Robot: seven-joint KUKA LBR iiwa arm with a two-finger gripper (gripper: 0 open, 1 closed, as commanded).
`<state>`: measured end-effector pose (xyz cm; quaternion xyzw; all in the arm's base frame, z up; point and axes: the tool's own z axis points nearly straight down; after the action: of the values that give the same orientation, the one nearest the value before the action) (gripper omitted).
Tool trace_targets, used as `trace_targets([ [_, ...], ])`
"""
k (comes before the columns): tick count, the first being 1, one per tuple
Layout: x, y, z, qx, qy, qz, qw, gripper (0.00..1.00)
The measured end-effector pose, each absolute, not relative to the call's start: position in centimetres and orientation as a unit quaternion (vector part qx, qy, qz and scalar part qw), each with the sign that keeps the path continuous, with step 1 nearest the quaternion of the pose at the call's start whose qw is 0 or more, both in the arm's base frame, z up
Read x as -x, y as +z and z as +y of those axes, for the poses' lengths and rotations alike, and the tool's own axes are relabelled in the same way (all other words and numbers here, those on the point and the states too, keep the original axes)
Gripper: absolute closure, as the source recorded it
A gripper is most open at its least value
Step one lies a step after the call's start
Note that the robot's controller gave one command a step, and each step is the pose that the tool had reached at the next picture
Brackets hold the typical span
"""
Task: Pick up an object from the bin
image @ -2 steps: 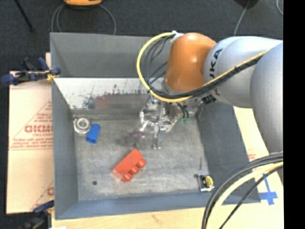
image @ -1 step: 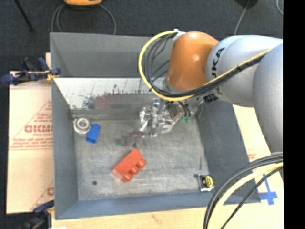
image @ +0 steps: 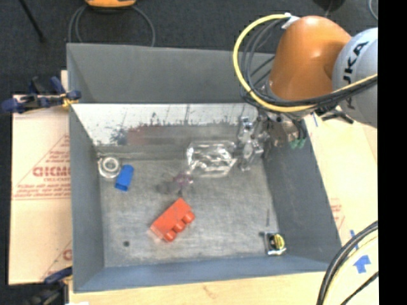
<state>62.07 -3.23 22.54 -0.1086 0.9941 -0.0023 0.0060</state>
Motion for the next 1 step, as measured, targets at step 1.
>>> trace_targets([
  [1,-61.96,22.10,-2.92,0.110,-0.001,0.994,0.003,0.00],
])
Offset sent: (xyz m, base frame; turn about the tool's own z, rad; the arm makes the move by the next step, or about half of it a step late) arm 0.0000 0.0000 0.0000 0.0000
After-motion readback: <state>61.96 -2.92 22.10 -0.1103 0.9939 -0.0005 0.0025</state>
